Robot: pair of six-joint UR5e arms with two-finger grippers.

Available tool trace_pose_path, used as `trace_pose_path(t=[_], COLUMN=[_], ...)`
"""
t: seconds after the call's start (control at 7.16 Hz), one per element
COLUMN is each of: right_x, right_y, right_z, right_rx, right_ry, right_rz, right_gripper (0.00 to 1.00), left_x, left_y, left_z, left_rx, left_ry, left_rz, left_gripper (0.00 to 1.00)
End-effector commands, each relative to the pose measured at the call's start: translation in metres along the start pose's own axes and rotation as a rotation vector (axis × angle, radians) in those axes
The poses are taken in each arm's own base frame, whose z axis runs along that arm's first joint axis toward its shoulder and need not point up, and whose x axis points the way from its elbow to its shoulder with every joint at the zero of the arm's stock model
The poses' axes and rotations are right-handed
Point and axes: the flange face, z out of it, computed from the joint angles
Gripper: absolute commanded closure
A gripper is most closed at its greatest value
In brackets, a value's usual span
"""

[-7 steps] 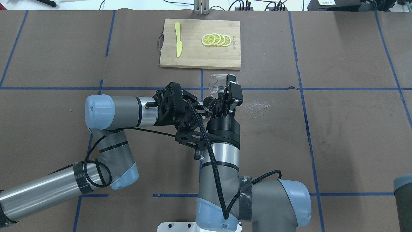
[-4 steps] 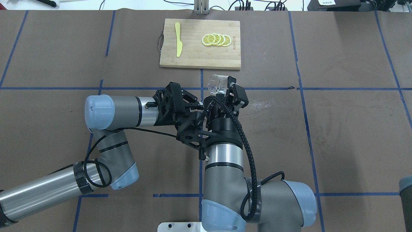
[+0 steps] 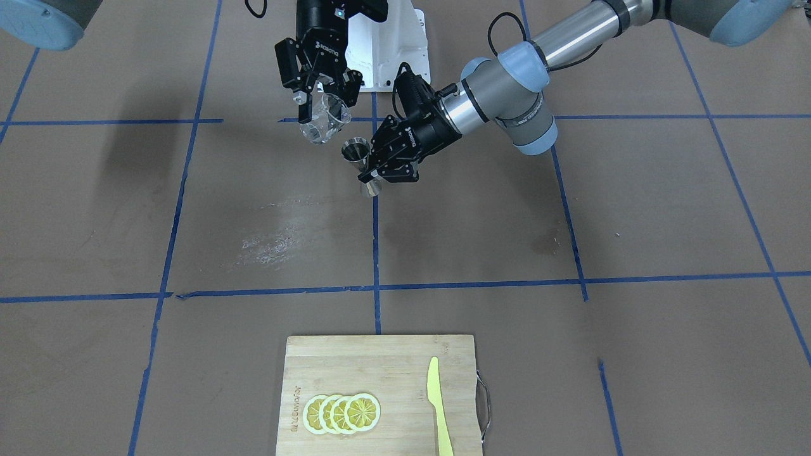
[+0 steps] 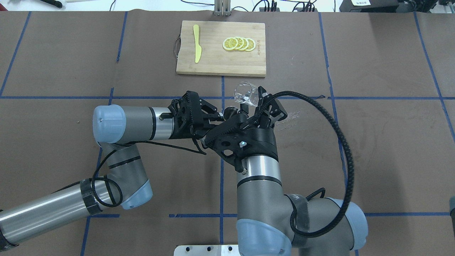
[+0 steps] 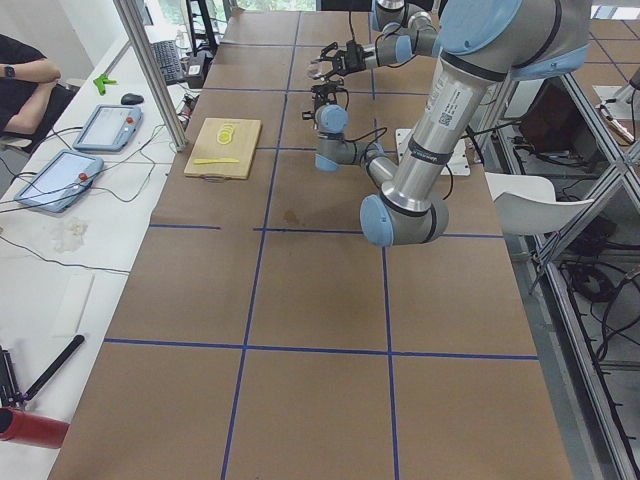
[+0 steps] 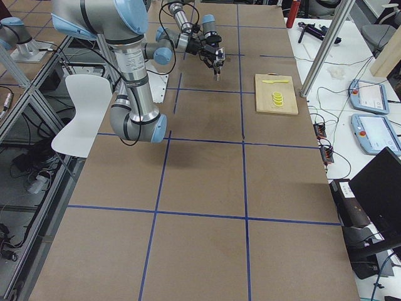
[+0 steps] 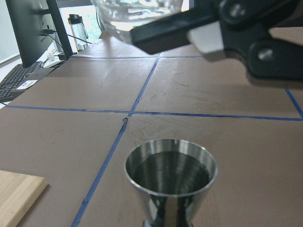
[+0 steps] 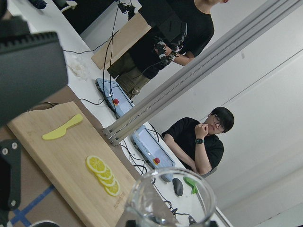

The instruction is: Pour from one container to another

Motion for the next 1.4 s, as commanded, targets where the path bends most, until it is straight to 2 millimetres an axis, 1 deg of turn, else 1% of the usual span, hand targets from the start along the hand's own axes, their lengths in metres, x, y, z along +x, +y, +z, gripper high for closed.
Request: trace_pose_path(t=[0.0,0.14,0.28,0.42,0.56,0.7,0.84,0.98,1.12,1.26], right_x=[0.015,0.021,0.027,0.029,0.028,0.032,0.037,0.041,0.04,0.036], right_y=[0.011,0.033,0.037,0.042,0.049,0.055,0.056,0.055,0.056,0.061], right_z=[-0.004,0.0,0.011,0.024,0.041,0.059,0.068,0.073,0.073,0.077], right_rx=[-0.01,-0.004,0.0,-0.002,-0.006,-0.005,-0.006,-0.005,-0.006,-0.012], right_ry=[-0.103,-0.109,-0.081,-0.052,-0.013,0.033,0.053,0.062,0.064,0.068], right_rz=[0.267,0.282,0.262,0.245,0.22,0.197,0.168,0.158,0.155,0.147], right_gripper=[1.0,1.0,1.0,1.0,1.0,1.0,1.0,1.0,1.0,1.0], left_x=[-0.001,-0.001,-0.001,0.0,0.001,0.003,0.003,-0.003,-0.011,-0.014], left_y=[0.001,0.001,0.0,-0.003,0.002,0.005,0.002,-0.002,0.002,0.013], left_z=[-0.001,-0.001,-0.002,-0.003,-0.008,-0.019,-0.023,-0.028,-0.04,-0.062], left_rx=[0.0,0.0,0.001,0.007,0.003,0.005,0.012,0.02,0.017,0.023], left_ry=[-0.002,-0.002,-0.001,-0.001,-0.001,-0.001,-0.003,-0.012,-0.029,-0.038], left_rz=[0.0,0.0,0.001,0.002,0.001,0.002,0.002,0.005,0.004,0.009], left_gripper=[1.0,1.0,1.0,1.0,1.0,1.0,1.0,1.0,1.0,1.0])
